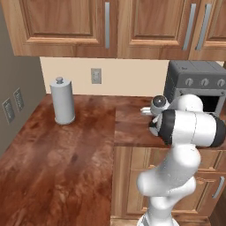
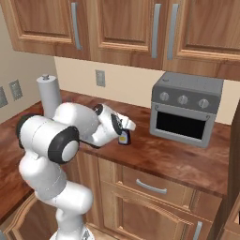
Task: Place the condiment bottle and condiment bottle from the counter to the top shelf of the fridge. If the existing items in the fridge are on the top shelf, move them to other shelves.
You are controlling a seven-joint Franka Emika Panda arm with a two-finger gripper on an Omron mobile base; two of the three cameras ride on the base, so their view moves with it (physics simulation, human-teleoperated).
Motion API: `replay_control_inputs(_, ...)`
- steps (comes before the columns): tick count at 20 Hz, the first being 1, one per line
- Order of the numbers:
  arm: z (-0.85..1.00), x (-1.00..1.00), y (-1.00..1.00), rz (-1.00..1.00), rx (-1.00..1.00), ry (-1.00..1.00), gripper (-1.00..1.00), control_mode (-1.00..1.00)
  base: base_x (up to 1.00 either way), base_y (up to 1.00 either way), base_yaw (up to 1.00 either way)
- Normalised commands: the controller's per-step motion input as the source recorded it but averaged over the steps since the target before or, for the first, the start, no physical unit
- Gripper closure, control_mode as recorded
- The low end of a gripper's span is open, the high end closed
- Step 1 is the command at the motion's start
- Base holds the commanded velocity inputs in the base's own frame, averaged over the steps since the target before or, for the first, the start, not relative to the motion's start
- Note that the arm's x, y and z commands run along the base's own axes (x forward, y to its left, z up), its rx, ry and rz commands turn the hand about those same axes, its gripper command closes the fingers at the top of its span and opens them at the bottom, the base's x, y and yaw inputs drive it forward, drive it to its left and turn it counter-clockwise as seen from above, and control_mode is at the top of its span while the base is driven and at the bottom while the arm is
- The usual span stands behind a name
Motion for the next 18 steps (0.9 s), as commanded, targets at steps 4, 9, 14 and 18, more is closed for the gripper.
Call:
replay_control_inputs(4, 0.99, -0.98, 0.01, 0.00, 0.00, -0.01, 1.00, -1.00, 0.00, 0.00, 0.00)
replay_control_inputs(9, 1.00, -0.99, 0.02, 0.01, 0.00, 0.00, 1.00, -1.00, 0.00, 0.00, 0.00)
replay_control_inputs(14, 1.00, -1.00, 0.03, 0.05, 0.00, 0.00, 1.00, -1.00, 0.00, 0.00, 0.00)
replay_control_inputs(18, 1.00, -1.00, 0.06, 0.09, 0.00, 0.00, 1.00, -1.00, 0.00, 0.00, 0.00)
